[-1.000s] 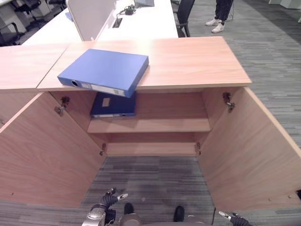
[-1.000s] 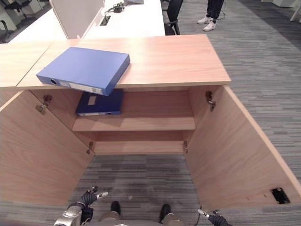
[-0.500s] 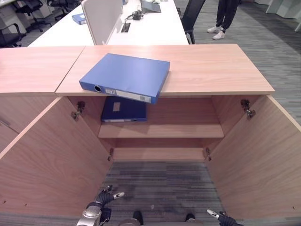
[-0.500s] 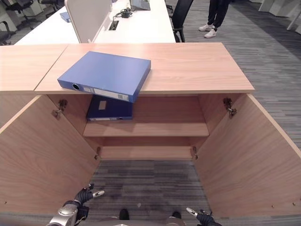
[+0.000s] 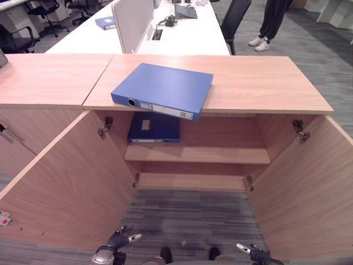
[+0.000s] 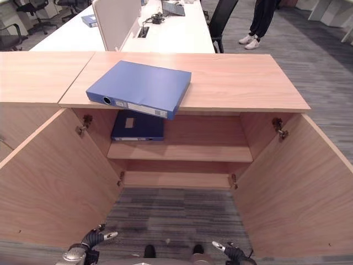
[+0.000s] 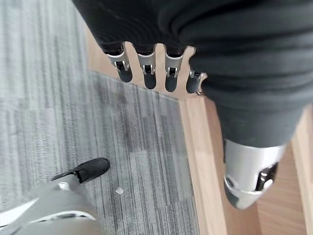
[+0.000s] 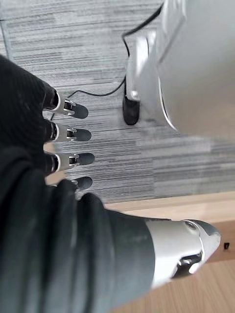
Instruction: Put the empty folder in the office cabinet
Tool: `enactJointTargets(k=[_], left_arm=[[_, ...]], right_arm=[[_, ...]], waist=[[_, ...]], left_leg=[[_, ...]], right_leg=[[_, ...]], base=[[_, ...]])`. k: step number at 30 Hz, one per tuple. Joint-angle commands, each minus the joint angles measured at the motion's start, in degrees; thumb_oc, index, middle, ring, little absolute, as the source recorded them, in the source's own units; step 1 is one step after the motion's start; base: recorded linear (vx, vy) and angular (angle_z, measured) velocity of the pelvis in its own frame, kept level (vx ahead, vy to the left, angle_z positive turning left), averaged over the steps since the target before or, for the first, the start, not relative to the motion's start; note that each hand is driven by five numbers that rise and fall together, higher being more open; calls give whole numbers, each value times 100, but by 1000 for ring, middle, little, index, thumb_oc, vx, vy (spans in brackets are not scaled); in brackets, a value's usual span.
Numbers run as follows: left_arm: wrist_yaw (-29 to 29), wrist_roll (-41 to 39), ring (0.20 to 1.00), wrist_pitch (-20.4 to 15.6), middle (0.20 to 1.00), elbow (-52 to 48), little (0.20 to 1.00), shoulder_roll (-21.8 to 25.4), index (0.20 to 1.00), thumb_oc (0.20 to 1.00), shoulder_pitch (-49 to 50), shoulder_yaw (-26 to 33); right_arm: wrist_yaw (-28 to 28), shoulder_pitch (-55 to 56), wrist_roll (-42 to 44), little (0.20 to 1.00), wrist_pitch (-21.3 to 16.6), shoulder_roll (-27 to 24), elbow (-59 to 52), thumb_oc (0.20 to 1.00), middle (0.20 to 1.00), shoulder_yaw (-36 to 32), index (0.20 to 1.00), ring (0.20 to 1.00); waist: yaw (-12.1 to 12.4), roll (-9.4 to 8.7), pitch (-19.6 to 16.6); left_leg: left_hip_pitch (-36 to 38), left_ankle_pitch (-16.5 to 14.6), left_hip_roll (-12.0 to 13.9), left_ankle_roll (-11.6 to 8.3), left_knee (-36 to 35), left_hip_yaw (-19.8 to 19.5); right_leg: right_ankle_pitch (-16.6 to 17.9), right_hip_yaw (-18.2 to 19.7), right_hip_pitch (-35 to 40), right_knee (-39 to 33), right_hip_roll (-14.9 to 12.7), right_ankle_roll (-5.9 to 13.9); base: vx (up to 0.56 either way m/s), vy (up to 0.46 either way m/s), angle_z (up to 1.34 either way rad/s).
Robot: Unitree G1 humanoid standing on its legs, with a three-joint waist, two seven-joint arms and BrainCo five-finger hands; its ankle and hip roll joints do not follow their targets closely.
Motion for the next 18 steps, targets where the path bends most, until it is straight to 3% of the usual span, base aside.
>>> enactJointTargets(k=[1, 12, 18], left_arm=[[1, 179, 1000, -207, 1000, 17, 1000, 18, 1000, 1000, -453, -94], [86, 227, 1000, -248, 1000, -404, 1000, 67, 1000, 1000, -393, -76], [515, 1027, 1000, -238, 1000, -2279, 1000, 495, 1000, 1000, -292, 163]], right_arm=[[-10, -197, -70, 1000, -132, -222, -63, 1000, 1000, 68, 1000, 1000], [10, -102, -20, 1000, -137, -253, -47, 1000, 1000, 8, 1000, 1000], [-43, -14, -82, 1000, -146, -236, -149, 1000, 1000, -180, 1000, 1000]], waist=[[86, -94, 1], [102, -142, -113], [189, -112, -119]], left_leg=[[60, -408, 177, -292, 71, -245], [199, -463, 228, -378, 71, -352], [206, -460, 247, -415, 71, -439]], right_leg=[[-364, 175, 5, 287, -164, 451], [-396, 8, 339, -14, -157, 433], [-425, -70, 393, -59, -164, 429]], base=[[0, 0, 0], [15, -24, 3], [-8, -21, 4]])
